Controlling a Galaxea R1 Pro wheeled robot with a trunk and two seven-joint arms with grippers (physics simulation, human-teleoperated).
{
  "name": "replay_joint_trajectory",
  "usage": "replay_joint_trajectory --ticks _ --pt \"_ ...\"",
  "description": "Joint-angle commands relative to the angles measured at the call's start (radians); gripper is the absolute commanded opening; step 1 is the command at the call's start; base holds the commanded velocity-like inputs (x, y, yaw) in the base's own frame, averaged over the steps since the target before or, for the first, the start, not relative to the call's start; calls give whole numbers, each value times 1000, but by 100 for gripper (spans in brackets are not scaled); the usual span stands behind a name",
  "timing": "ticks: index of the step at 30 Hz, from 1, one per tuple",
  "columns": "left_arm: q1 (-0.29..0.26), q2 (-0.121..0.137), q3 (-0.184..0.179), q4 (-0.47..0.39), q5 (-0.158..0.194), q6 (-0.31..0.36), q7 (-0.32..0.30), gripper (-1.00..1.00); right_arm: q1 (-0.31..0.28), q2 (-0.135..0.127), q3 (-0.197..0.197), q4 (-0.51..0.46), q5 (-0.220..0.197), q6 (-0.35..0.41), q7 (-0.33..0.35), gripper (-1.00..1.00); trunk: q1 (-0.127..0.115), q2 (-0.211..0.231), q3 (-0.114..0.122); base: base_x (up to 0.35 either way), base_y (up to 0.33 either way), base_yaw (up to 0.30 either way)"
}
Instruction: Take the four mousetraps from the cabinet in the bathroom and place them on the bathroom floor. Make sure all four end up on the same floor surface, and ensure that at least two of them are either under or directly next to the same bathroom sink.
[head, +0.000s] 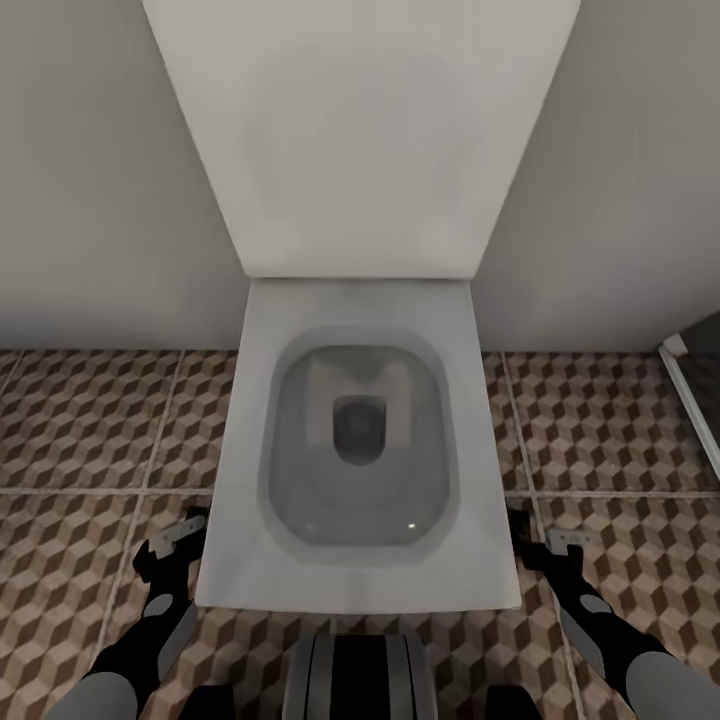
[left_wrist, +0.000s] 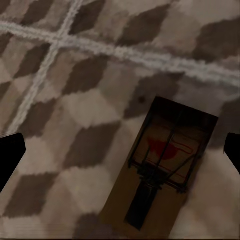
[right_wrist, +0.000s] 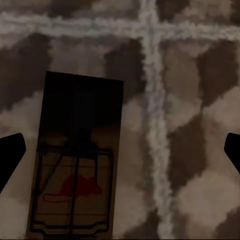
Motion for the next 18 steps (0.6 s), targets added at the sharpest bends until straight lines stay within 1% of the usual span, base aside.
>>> replay_joint_trajectory --ticks 1,4,7,18 --pt "0 0 -2 0 8 -4 0 100 -1 -1 8 0 -9 -3 -3 100 0 0 0 -105 0 0" --pt "0 0 -2 1 8 -4 0 100 0 -1 8 0 -9 -3 -4 100 0 0 0 -181 0 0" --pt "0 1 -2 1 8 -4 1 100 0 -1 8 0 -9 -3 -4 100 0 0 0 -274 0 0" --pt "0 1 -2 1 8 -4 1 100 -1 -1 8 0 -9 -3 -4 100 0 0 0 -326 0 0"
